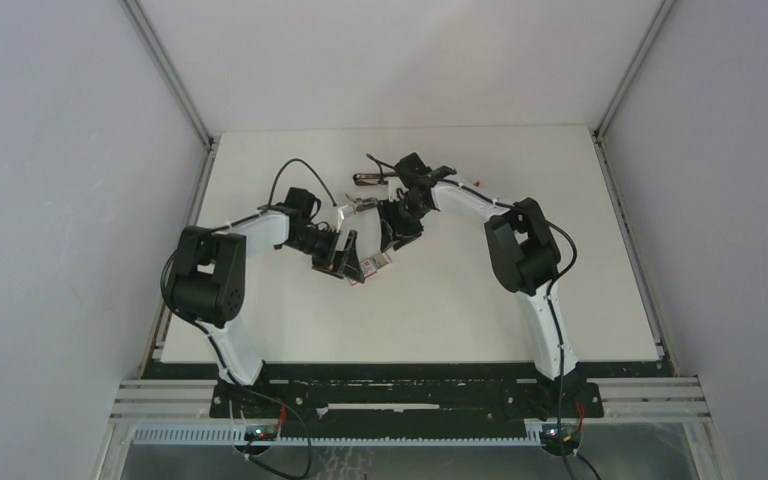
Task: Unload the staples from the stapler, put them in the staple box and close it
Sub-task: Close the staple box at the center of the board.
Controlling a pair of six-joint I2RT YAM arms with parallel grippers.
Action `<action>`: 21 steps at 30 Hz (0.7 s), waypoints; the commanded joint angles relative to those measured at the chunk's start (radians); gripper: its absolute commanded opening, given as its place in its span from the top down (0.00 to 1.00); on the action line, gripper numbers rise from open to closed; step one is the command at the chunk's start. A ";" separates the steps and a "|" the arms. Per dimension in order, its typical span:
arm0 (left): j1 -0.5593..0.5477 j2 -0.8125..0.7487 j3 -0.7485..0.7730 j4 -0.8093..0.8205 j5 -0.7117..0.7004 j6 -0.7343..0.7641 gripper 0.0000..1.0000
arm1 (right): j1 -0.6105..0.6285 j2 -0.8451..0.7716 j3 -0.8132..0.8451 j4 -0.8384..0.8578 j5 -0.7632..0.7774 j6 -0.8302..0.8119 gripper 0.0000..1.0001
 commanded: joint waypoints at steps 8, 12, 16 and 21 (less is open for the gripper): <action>-0.027 0.023 0.009 -0.025 0.013 0.041 0.00 | 0.010 0.049 0.020 0.009 -0.029 -0.022 0.57; -0.033 0.029 0.010 -0.016 0.009 0.034 0.00 | 0.026 0.058 0.023 0.011 -0.061 -0.027 0.57; -0.035 0.031 0.010 -0.007 -0.007 0.028 0.00 | 0.043 0.064 0.023 0.009 -0.087 -0.031 0.57; -0.034 0.029 0.007 0.001 -0.023 0.023 0.00 | 0.065 0.068 0.020 0.006 -0.107 -0.035 0.57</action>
